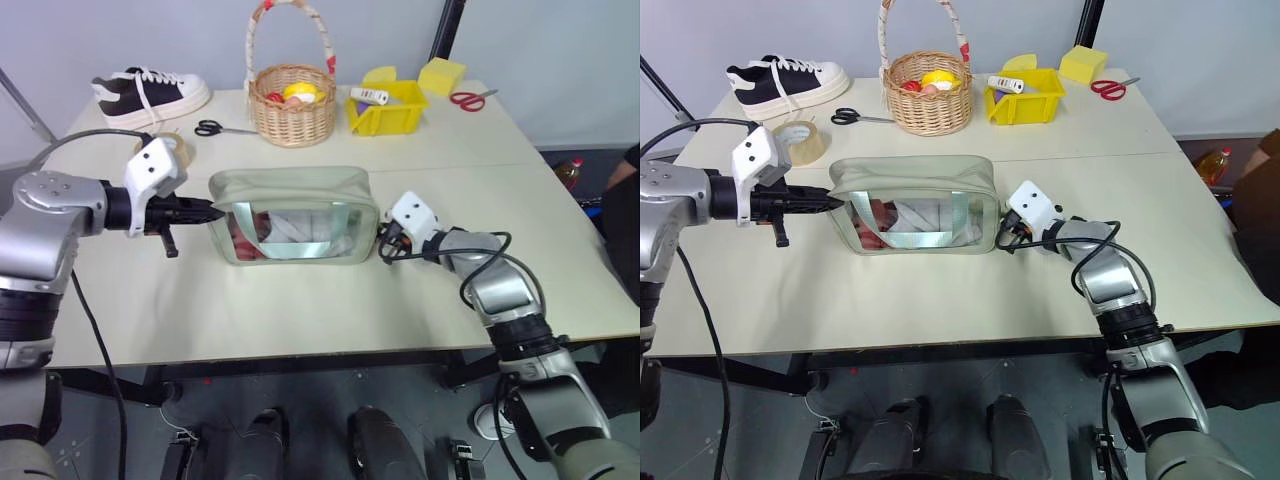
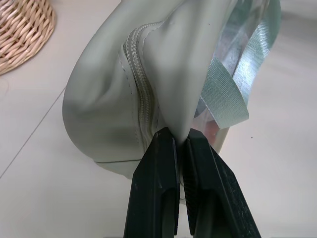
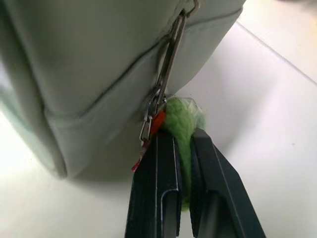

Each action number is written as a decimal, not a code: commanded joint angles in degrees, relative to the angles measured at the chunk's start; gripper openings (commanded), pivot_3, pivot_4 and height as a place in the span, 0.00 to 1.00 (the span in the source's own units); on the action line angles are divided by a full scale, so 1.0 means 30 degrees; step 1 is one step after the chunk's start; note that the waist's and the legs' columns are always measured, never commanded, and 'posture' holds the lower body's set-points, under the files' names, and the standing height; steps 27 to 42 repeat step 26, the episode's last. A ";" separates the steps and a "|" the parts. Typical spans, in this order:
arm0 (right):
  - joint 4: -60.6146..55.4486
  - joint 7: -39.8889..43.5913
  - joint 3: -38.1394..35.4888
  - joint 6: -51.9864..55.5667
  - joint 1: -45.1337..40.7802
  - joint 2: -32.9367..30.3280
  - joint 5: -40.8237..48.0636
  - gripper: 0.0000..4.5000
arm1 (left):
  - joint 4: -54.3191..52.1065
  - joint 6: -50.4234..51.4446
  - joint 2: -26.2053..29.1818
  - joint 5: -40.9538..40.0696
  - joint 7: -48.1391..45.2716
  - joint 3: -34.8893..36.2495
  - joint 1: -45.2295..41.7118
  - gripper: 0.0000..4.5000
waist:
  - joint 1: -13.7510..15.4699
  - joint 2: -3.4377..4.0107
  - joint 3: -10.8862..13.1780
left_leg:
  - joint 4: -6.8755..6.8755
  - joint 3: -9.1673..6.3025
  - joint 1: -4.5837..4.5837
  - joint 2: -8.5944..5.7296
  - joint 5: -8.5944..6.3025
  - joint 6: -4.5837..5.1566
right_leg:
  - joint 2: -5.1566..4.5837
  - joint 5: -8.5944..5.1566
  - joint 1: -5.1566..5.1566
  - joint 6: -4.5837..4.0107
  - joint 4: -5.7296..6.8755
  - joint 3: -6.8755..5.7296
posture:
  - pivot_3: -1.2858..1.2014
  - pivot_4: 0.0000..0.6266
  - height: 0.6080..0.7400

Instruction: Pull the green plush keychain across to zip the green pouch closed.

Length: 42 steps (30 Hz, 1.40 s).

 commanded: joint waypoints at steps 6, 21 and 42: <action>-0.0689 0.1135 -0.1525 0.0750 -0.2363 -0.1331 0.1273 0.17 | -0.0320 -0.0033 0.0085 0.0000 0.0097 0.0212 -0.0104 0.00 | -0.0001 0.0005 0.0003 | 0.0001 0.0002 0.0002 -0.0002 0.0000 0.0000 | -0.0003 0.0000 0.0000 0.0000 0.0001 0.0002 | 0.52 0.24 1.00; -0.5965 0.8769 -0.2579 0.6524 -0.5180 -0.6759 0.7609 1.00 | 0.1353 0.2799 0.1291 -0.2228 0.0349 0.3061 -0.1664 0.98 | -0.0120 0.0021 0.0014 | -0.0013 0.0006 -0.0034 0.0023 -0.0005 0.0008 | 0.0012 -0.0001 -0.0047 0.0001 -0.0015 0.0001 | 0.52 0.24 1.00; -0.7086 0.7776 -0.2504 0.7278 -0.4909 -0.6269 0.8336 1.00 | 0.0704 0.2293 0.1232 -0.2146 0.0428 0.3084 -0.0745 0.98 | 0.0021 0.0018 0.0013 | 0.0006 0.0003 -0.0036 0.0018 -0.0005 0.0007 | -0.0005 0.0000 -0.0027 0.0000 -0.0012 -0.0002 | 0.52 0.24 1.00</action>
